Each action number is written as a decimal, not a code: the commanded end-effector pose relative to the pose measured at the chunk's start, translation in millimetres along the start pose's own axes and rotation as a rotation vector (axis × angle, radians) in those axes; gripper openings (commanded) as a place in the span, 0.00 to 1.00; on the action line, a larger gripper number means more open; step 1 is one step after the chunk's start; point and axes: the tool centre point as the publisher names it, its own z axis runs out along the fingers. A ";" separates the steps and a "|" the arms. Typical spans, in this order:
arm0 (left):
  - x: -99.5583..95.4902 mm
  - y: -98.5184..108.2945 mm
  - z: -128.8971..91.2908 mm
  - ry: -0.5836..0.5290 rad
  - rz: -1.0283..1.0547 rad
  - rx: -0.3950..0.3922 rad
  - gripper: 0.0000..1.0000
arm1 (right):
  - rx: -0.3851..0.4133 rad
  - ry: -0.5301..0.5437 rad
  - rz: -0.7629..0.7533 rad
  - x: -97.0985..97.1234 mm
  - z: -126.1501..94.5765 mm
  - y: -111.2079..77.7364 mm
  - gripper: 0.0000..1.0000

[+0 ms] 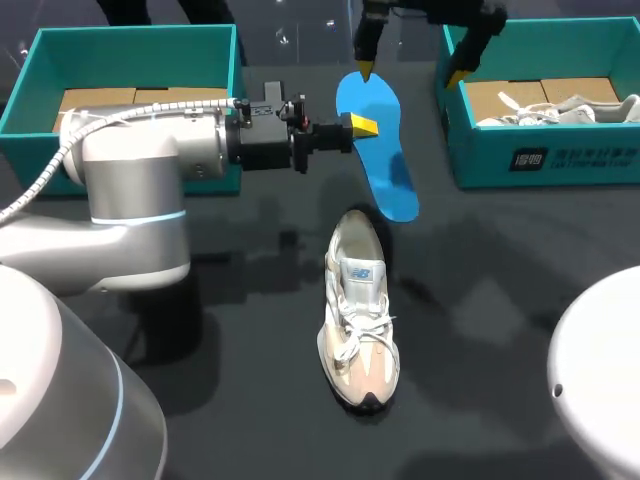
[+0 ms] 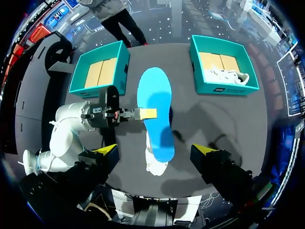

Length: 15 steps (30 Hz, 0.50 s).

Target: Take the shoe out of the shoebox, open the shoe tongue, remove and reinsert the insole, then place the shoe into the shoebox

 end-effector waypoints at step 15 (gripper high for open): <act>-0.5 0.2 0.4 -0.001 0.001 0.000 0.00 | -0.015 -0.345 0.002 22.0 -2.7 -8.6 1.00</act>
